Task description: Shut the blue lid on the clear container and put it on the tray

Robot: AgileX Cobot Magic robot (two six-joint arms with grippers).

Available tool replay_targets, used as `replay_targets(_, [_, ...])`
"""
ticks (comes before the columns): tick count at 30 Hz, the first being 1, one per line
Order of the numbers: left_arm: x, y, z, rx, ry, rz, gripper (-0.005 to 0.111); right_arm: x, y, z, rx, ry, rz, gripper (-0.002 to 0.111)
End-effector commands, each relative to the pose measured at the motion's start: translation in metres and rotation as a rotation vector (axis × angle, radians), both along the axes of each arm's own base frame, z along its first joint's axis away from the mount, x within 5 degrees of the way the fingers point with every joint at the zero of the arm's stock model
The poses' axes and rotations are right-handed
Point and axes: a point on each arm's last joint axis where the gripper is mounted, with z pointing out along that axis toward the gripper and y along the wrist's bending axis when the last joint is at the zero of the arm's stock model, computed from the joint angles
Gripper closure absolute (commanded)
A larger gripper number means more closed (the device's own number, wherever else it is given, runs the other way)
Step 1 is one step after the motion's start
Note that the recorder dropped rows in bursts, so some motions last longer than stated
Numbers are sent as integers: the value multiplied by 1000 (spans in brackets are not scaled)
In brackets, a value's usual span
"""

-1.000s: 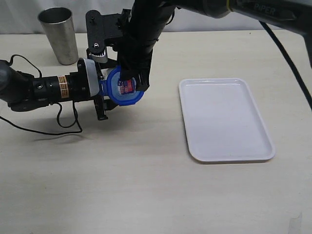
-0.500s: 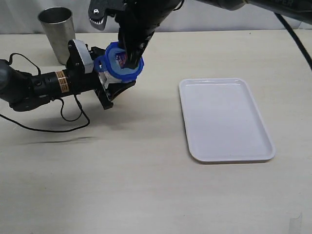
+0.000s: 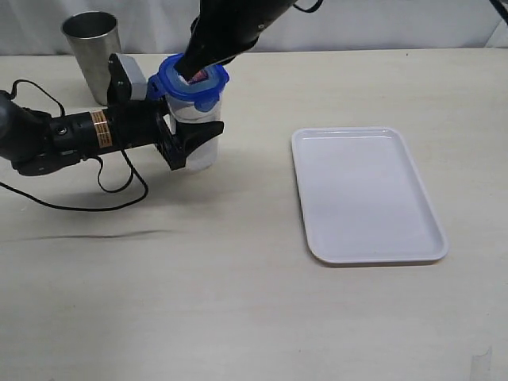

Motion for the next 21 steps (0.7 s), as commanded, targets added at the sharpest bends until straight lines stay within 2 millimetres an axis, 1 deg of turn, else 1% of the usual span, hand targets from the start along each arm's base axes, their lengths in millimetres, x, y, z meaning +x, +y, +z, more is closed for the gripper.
replay_targets(1, [-4, -5, 13, -25, 4, -46, 107, 7, -3, -32, -55, 121, -45, 103])
replay_targets(5, [-8, -6, 22, -19, 14, -93, 107, 18, -15, -48, -165, 107, -163, 103])
replay_targets(9, [-9, -6, 29, 15, 8, -108, 107, 19, -18, -53, -188, 129, -171, 103])
replay_targets(13, [-8, -6, 27, 37, 15, -98, 107, 19, -18, -57, -198, 143, -169, 103])
replay_targets(14, [-8, -5, 27, 40, 16, -96, 107, 19, -18, -55, -187, 143, -173, 103])
replay_targets(16, [-6, -4, 24, 77, 28, -74, 107, 18, -15, -42, -136, 137, -177, 103])
replay_targets(17, [-5, -3, 21, 105, 37, -58, 107, 18, -13, -31, -91, 135, -180, 101])
replay_targets(18, [-5, -3, 20, 113, 40, -53, 107, 17, -12, -25, -68, 131, -184, 99])
replay_targets(21, [-5, -2, 20, 116, 41, -51, 107, 16, -9, -6, 5, 130, -202, 86])
